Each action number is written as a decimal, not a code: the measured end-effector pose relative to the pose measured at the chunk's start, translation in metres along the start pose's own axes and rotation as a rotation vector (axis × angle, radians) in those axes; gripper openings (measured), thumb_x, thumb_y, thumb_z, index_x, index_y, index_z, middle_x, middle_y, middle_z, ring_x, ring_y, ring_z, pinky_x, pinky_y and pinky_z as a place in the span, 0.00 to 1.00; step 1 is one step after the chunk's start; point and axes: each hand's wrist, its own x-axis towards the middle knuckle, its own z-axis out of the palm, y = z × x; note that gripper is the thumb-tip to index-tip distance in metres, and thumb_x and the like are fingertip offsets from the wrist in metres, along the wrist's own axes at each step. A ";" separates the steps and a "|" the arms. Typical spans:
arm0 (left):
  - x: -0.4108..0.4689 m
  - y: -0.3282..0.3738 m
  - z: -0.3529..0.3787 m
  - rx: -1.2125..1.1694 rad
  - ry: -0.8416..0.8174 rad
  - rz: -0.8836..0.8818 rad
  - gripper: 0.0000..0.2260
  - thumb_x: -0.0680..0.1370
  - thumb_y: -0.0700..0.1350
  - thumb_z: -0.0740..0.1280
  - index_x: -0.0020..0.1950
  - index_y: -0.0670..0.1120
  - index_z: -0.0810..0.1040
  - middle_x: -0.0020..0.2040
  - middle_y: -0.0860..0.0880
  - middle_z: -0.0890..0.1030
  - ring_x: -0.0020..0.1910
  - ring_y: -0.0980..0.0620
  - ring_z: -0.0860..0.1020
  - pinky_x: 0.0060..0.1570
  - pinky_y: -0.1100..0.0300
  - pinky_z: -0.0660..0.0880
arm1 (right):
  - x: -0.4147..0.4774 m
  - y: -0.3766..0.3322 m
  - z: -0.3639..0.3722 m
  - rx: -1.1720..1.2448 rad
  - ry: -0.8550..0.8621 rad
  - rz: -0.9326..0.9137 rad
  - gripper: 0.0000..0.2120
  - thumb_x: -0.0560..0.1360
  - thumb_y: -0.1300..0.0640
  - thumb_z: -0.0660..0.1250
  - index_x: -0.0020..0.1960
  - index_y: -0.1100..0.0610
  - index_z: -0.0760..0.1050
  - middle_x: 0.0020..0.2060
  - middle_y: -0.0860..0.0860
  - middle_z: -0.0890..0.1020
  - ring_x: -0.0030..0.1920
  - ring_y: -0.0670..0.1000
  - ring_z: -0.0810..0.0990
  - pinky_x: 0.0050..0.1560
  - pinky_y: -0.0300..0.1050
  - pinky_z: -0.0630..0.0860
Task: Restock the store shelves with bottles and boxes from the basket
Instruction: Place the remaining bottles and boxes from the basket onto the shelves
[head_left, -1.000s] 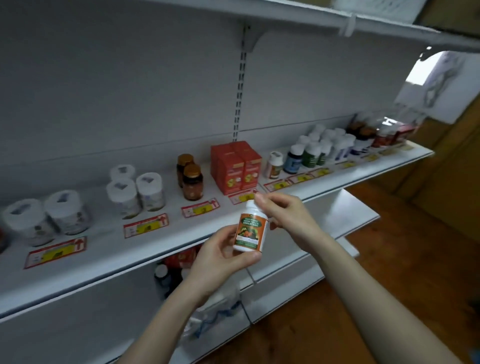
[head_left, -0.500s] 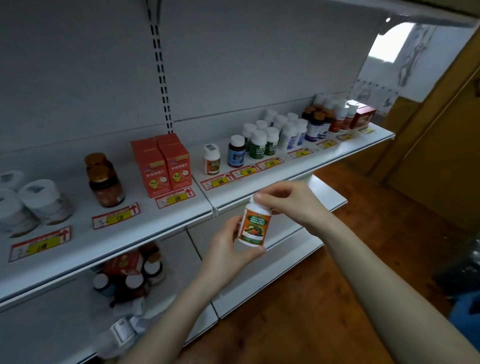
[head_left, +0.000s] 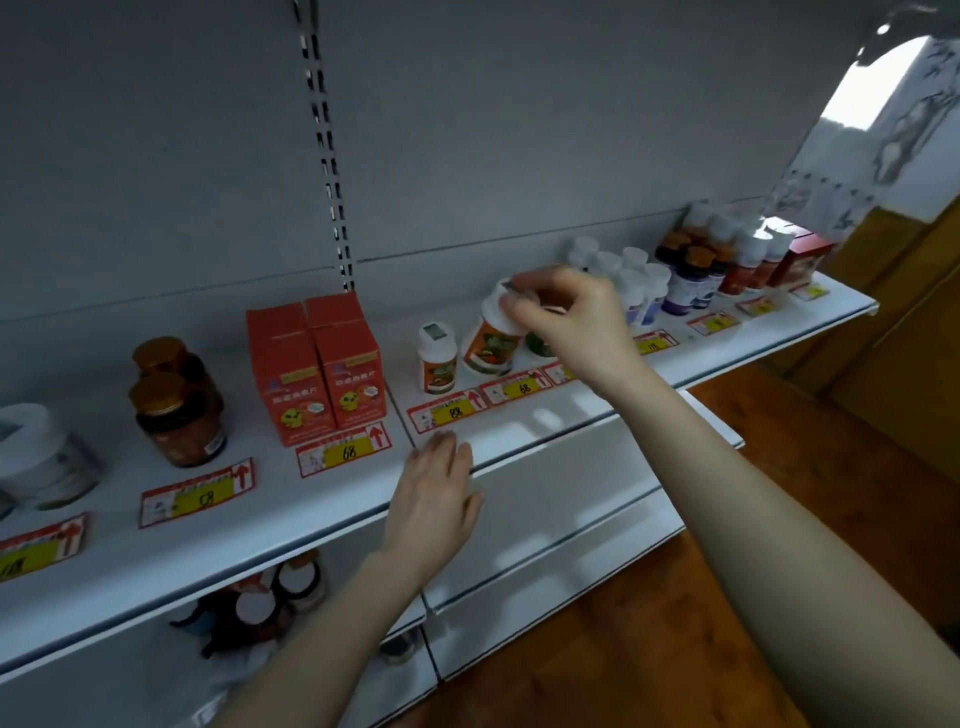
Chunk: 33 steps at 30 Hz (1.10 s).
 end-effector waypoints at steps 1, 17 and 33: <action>-0.001 -0.001 0.003 0.013 -0.014 -0.004 0.24 0.61 0.44 0.79 0.53 0.37 0.78 0.53 0.36 0.79 0.53 0.38 0.79 0.51 0.46 0.77 | 0.010 0.000 0.004 0.012 0.017 -0.013 0.10 0.72 0.59 0.70 0.52 0.61 0.79 0.43 0.52 0.80 0.46 0.47 0.79 0.49 0.42 0.76; -0.006 -0.002 0.012 0.047 0.073 -0.043 0.19 0.73 0.52 0.56 0.59 0.44 0.72 0.59 0.43 0.78 0.59 0.45 0.77 0.59 0.51 0.73 | 0.142 0.029 0.091 -0.335 -0.510 -0.224 0.12 0.75 0.58 0.66 0.56 0.61 0.77 0.57 0.57 0.79 0.58 0.54 0.76 0.49 0.35 0.65; -0.005 -0.001 0.015 0.046 0.142 -0.075 0.17 0.73 0.52 0.57 0.58 0.47 0.70 0.59 0.45 0.79 0.59 0.47 0.77 0.60 0.53 0.71 | 0.134 0.053 0.106 -0.349 -0.736 -0.148 0.12 0.73 0.59 0.68 0.55 0.61 0.78 0.57 0.57 0.78 0.58 0.54 0.74 0.50 0.38 0.65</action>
